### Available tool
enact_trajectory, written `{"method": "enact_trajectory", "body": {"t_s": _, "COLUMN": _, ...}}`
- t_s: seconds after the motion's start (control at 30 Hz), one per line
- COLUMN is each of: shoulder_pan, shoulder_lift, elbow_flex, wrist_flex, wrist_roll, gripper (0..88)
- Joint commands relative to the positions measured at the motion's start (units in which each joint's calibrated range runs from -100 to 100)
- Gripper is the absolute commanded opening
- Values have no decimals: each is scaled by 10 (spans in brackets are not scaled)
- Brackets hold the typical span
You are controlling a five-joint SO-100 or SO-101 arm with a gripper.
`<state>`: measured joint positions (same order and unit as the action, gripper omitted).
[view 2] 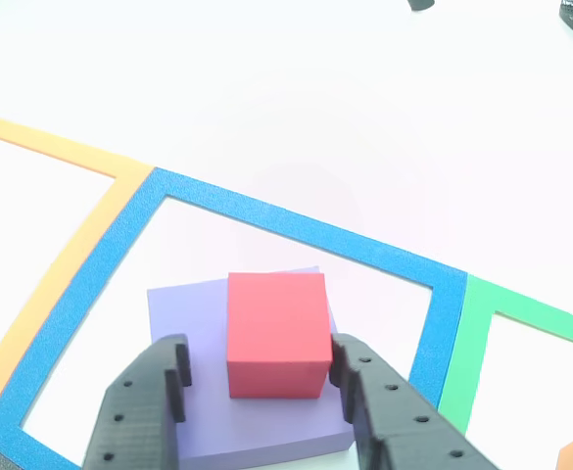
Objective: Tower of hanoi
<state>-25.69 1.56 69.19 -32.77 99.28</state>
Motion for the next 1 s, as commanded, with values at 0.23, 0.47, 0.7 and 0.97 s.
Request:
{"method": "enact_trajectory", "body": {"t_s": 0.23, "shoulder_pan": 7, "shoulder_lift": -46, "elbow_flex": 29, "wrist_flex": -19, "wrist_roll": 7, "gripper": 194}}
{"method": "enact_trajectory", "body": {"t_s": 0.47, "shoulder_pan": 2, "shoulder_lift": -106, "elbow_flex": 56, "wrist_flex": -16, "wrist_roll": 7, "gripper": 194}}
{"method": "enact_trajectory", "body": {"t_s": 0.7, "shoulder_pan": 11, "shoulder_lift": -214, "elbow_flex": 55, "wrist_flex": 55, "wrist_roll": 7, "gripper": 58}}
{"method": "enact_trajectory", "body": {"t_s": 0.97, "shoulder_pan": 37, "shoulder_lift": -429, "elbow_flex": 6, "wrist_flex": 351, "wrist_roll": 7, "gripper": 1}}
